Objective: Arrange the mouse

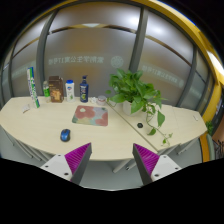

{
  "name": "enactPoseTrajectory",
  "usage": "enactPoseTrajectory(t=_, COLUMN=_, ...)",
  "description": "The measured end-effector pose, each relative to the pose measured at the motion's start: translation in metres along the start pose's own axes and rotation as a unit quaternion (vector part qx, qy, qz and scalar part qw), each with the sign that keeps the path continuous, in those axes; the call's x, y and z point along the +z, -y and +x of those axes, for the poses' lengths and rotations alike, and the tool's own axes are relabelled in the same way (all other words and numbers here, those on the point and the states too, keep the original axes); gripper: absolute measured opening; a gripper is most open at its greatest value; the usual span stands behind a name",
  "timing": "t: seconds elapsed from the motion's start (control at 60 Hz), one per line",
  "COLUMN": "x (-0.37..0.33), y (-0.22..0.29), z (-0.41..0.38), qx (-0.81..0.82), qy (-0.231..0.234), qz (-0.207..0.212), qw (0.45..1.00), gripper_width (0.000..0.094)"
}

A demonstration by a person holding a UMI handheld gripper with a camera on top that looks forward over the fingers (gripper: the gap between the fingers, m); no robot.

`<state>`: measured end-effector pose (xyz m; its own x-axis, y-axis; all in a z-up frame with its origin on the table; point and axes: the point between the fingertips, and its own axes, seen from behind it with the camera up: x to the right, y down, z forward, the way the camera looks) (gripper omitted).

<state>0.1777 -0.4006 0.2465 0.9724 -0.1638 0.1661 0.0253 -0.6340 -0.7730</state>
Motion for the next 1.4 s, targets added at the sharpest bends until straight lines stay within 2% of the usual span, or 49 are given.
enactPoseTrajectory(t=0.2, x=0.001, y=-0.022, z=-0.002, qx=0.015, qy=-0.024, qz=-0.009, qw=1.0, gripper_width=0.0854)
enactPoseTrajectory(t=0.433, x=0.017, y=-0.081, z=-0.047, qx=0.039, qy=-0.025, qz=-0.022, qw=0.999, gripper_width=0.0851)
enactPoseTrajectory(t=0.567, x=0.049, y=-0.097, z=-0.111, qx=0.046, qy=0.002, qz=-0.026, qw=0.999, gripper_width=0.085)
enactPoseTrajectory(t=0.75, x=0.126, y=-0.08, z=-0.198, qx=0.035, qy=0.045, qz=-0.016, qw=0.998, gripper_width=0.0851)
enactPoseTrajectory(t=0.9, x=0.204, y=-0.067, z=-0.244, qx=0.017, qy=0.072, qz=-0.027, qw=0.997, gripper_width=0.0849)
enactPoseTrajectory(t=1.067, x=0.26, y=-0.061, z=-0.274, qx=0.006, qy=0.09, qz=-0.041, qw=0.995, gripper_width=0.0833)
enactPoseTrajectory(t=1.133, x=0.271, y=-0.062, z=-0.282, qx=0.008, qy=0.102, qz=-0.056, qw=0.993, gripper_width=0.0776)
enactPoseTrajectory(t=1.217, x=0.279, y=-0.054, z=-0.285, qx=0.011, qy=0.1, qz=-0.042, qw=0.994, gripper_width=0.0528)
enactPoseTrajectory(t=1.4, x=0.281, y=-0.052, z=-0.288, qx=-0.002, qy=0.119, qz=-0.049, qw=0.992, gripper_width=0.0409)
